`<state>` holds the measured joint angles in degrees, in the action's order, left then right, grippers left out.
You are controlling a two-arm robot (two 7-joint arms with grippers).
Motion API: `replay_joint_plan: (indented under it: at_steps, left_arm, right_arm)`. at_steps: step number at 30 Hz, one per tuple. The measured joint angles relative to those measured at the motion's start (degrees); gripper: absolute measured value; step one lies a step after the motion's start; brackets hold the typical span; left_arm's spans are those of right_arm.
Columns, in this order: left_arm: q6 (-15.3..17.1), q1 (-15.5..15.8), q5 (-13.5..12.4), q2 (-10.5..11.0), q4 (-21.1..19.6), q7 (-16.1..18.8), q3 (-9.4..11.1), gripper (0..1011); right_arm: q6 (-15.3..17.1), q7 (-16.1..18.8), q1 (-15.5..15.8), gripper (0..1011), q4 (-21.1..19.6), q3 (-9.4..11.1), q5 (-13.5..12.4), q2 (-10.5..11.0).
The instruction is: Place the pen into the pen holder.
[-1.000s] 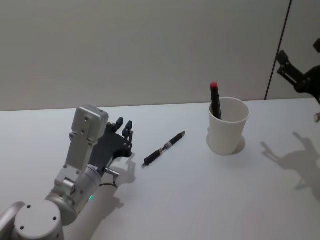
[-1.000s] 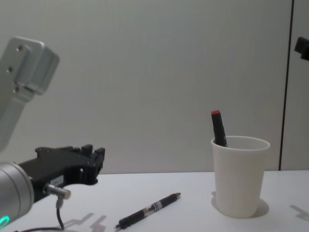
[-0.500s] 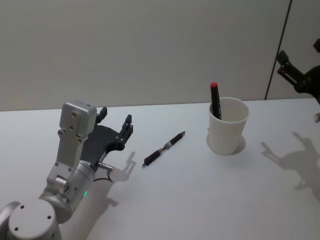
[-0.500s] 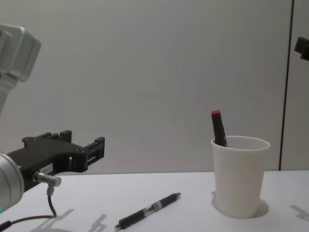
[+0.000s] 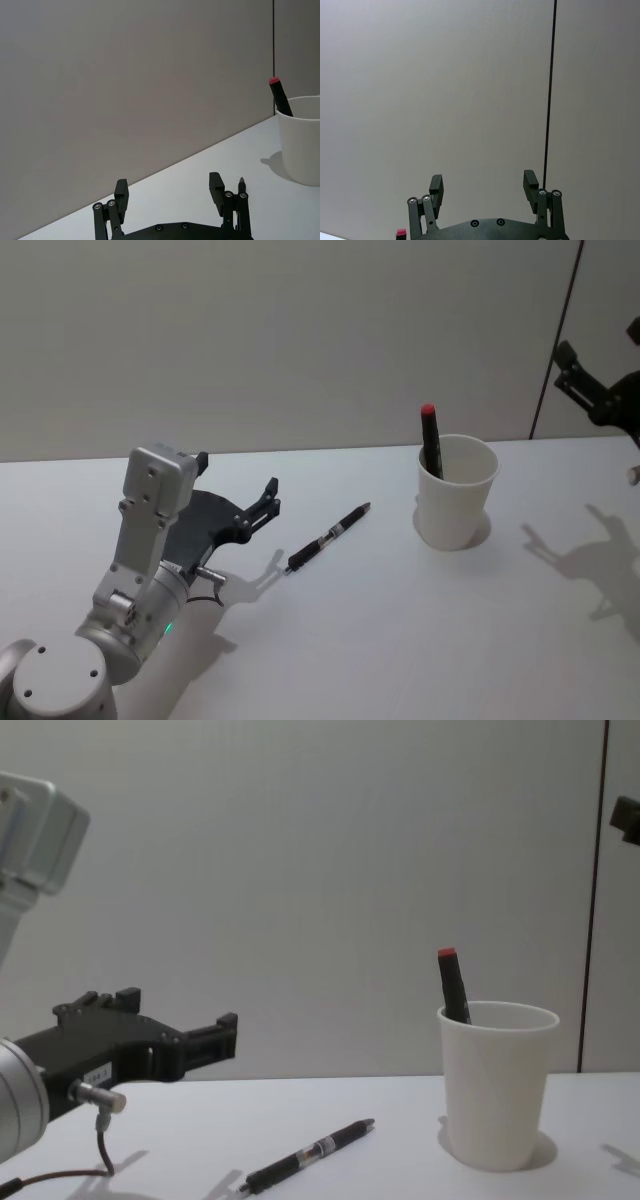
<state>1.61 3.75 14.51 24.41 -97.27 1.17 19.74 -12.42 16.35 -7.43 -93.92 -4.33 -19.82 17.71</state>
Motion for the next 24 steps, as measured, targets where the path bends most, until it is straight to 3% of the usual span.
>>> replay_joint_plan:
  at_steps: [12, 24]
  left_arm:
    - [-2.08, 2.28, -3.32, -0.09, 4.92, -9.70, -0.02, 1001]
    - [-2.90, 4.77, -4.74, -1.74, 9.90, -14.64, 0.60, 1001]
  right_arm:
    - [0.00, 0.00, 0.00, 1002, 0.00, 0.00, 0.00, 0.00]
    - [0.00, 0.00, 0.00, 1002, 0.00, 0.00, 0.00, 0.00]
